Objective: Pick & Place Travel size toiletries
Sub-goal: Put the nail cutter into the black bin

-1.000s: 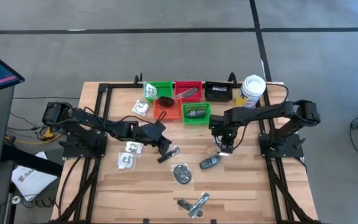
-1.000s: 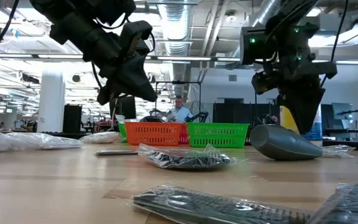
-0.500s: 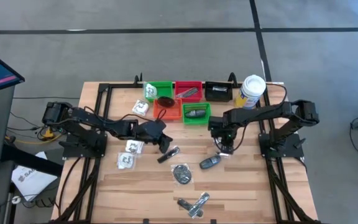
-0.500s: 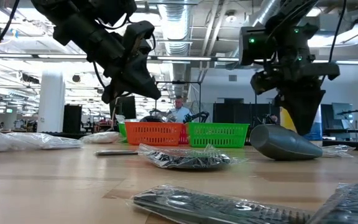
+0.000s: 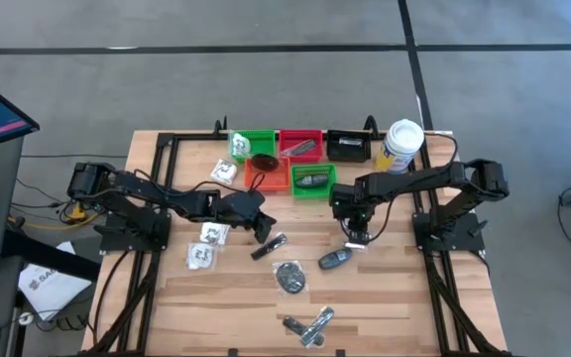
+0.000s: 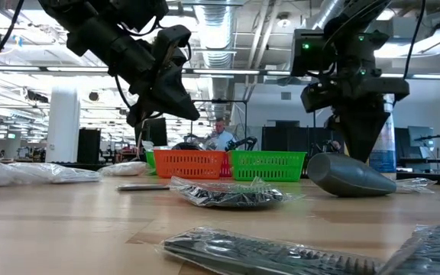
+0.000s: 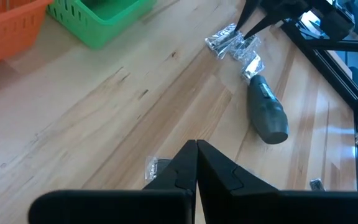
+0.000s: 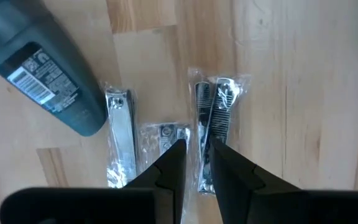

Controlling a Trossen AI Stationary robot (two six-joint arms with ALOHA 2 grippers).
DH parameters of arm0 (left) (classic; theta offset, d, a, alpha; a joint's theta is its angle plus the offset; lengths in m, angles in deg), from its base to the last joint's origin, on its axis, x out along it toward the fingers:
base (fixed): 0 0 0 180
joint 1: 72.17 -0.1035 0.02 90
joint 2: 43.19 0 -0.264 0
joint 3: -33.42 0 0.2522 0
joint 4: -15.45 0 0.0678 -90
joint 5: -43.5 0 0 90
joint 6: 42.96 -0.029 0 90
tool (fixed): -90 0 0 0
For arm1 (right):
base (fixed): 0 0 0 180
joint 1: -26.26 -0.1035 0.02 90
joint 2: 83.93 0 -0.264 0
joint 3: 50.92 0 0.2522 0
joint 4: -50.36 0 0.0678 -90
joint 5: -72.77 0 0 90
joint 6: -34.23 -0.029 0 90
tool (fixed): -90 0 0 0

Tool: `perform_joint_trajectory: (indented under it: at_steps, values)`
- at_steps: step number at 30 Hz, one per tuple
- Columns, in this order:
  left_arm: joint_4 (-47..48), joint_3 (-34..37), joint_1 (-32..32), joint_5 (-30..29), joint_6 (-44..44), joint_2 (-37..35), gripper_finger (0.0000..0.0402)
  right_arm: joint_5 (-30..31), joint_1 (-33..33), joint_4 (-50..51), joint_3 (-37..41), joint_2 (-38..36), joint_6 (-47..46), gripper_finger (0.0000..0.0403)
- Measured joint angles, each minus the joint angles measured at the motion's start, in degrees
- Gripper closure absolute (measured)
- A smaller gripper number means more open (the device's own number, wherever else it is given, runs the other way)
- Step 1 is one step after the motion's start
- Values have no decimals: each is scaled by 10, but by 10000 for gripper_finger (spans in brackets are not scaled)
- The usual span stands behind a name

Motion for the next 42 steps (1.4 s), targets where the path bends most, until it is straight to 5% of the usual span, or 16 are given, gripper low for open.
perform_joint_trajectory:
  at_steps: [13,28,42]
  values:
    - [-4,0,-11,0,0,0,401,0,1,18,0,0,21,323]
    - [-12,0,-11,0,0,0,401,0,1,-3,0,0,24,182]
    - [-16,0,-11,0,0,0,402,15,1,-22,60,0,25,211]
